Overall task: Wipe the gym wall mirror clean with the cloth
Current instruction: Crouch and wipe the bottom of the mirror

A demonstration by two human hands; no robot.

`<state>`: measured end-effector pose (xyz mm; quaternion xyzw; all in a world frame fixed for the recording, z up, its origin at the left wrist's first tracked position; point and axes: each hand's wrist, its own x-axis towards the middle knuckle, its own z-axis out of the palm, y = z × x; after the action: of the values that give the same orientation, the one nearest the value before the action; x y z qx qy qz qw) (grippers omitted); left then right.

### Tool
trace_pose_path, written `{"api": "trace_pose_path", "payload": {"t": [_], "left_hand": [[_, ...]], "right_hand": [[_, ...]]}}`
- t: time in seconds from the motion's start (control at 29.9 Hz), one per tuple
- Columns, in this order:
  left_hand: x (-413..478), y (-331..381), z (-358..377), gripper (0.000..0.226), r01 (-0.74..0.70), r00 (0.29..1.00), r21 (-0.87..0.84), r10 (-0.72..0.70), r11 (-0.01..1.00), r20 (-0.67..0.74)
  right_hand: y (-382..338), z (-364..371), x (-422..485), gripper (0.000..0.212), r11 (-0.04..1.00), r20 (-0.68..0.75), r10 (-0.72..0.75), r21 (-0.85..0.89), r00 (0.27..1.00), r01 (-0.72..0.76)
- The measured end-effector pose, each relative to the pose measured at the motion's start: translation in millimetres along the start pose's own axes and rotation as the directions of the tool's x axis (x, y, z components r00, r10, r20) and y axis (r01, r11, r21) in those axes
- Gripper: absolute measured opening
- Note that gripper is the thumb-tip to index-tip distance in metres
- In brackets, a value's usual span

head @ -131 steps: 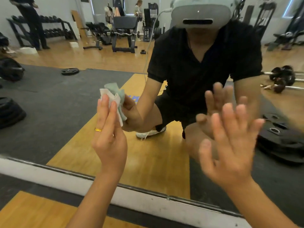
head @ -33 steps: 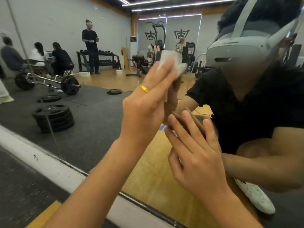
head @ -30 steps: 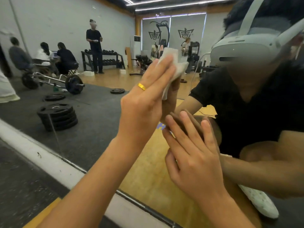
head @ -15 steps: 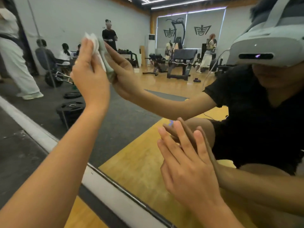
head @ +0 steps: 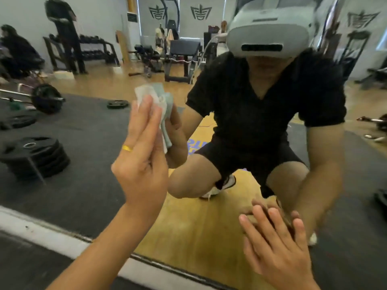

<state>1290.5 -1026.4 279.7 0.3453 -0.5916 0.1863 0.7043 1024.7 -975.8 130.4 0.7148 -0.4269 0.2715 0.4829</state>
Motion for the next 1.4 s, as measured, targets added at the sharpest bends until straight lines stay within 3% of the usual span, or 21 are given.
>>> {"api": "trace_pose_path", "payload": {"t": [0.17, 0.23, 0.33, 0.4, 0.43, 0.5, 0.57, 0.64, 0.7, 0.77, 0.87, 0.94, 1.07, 1.24, 1.4], "left_hand": [[8.3, 17.8, 4.4, 0.032, 0.044, 0.999, -0.05, -0.044, 0.998, 0.004], [5.0, 47.5, 22.6, 0.033, -0.094, 0.993, -0.09, 0.1, 0.991, 0.06], [-3.2, 83.2, 42.8, 0.039, -0.352, 0.917, -0.13, 0.369, 0.927, 0.149], [-1.4, 71.9, 38.7, 0.04, -0.43, 0.882, -0.073, 0.436, 0.9, 0.179], [3.0, 60.3, 31.7, 0.042, -0.42, 0.892, -0.012, 0.415, 0.907, 0.178], [14.9, 34.2, 14.4, 0.039, -0.266, 0.962, 0.103, 0.257, 0.958, 0.098], [28.6, 18.3, 3.5, 0.03, -0.021, 0.999, 0.081, 0.024, 0.996, -0.035], [32.6, 24.9, 6.1, 0.03, 0.125, 0.988, 0.014, -0.123, 0.992, -0.092], [26.6, 47.3, 21.6, 0.032, 0.103, 0.993, -0.022, -0.104, 0.994, -0.049], [14.8, 78.9, 37.4, 0.032, -0.048, 0.997, -0.037, 0.05, 0.998, 0.058], [13.7, 107.4, 53.6, 0.031, -0.291, 0.939, -0.11, 0.305, 0.95, 0.156], [19.1, 100.3, 49.7, 0.029, -0.357, 0.912, -0.13, 0.376, 0.925, 0.167], [-10.0, 42.5, 8.4, 0.041, -0.222, 0.961, 0.016, 0.216, 0.975, 0.171], [-91.6, -36.8, -47.2, 0.037, -0.028, 0.984, 0.191, -0.007, 0.981, 0.18], [-114.3, -67.6, -60.2, 0.031, 0.027, 0.988, 0.243, -0.063, 0.97, 0.141]], "right_hand": [[-1.9, -5.8, 8.0, 0.065, 0.999, 0.007, 0.005, 0.033, 1.0, -0.005], [0.3, -6.3, 8.4, 0.061, 0.999, -0.002, 0.003, 0.051, 1.0, -0.002], [0.7, -3.9, 8.9, 0.054, 0.998, -0.04, 0.001, 0.067, 0.999, 0.002], [0.1, -2.2, 5.9, 0.057, 0.996, -0.049, 0.005, 0.084, 0.999, -0.001], [0.3, -0.8, 4.4, 0.061, 0.996, -0.052, 0.004, 0.087, 0.999, 0.0], [1.4, 1.2, 1.8, 0.066, 0.996, -0.056, -0.002, 0.09, 0.998, 0.007], [1.8, 1.8, 1.1, 0.068, 0.997, -0.065, 0.003, 0.082, 0.998, 0.002], [-0.6, 0.9, 1.6, 0.067, 0.997, -0.085, 0.004, 0.072, 0.996, 0.002], [1.6, 1.5, 4.5, 0.064, 0.997, -0.093, 0.011, 0.083, 0.996, -0.003], [1.5, 1.7, 6.6, 0.063, 0.997, -0.108, 0.015, 0.076, 0.994, -0.007], [0.8, 0.0, 5.7, 0.063, 0.996, -0.074, 0.015, 0.093, 0.997, -0.008], [1.6, -1.4, 5.3, 0.06, 0.996, -0.038, 0.015, 0.093, 0.999, -0.011], [-0.7, -10.5, 12.4, 0.05, 0.989, 0.001, 0.058, 0.136, 0.998, -0.057], [-11.0, -32.2, 21.9, 0.054, 0.96, 0.028, 0.068, 0.271, 0.997, -0.073], [-32.9, -26.1, 90.2, 0.056, 0.941, -0.065, -0.002, 0.337, 0.998, 0.023]]}}
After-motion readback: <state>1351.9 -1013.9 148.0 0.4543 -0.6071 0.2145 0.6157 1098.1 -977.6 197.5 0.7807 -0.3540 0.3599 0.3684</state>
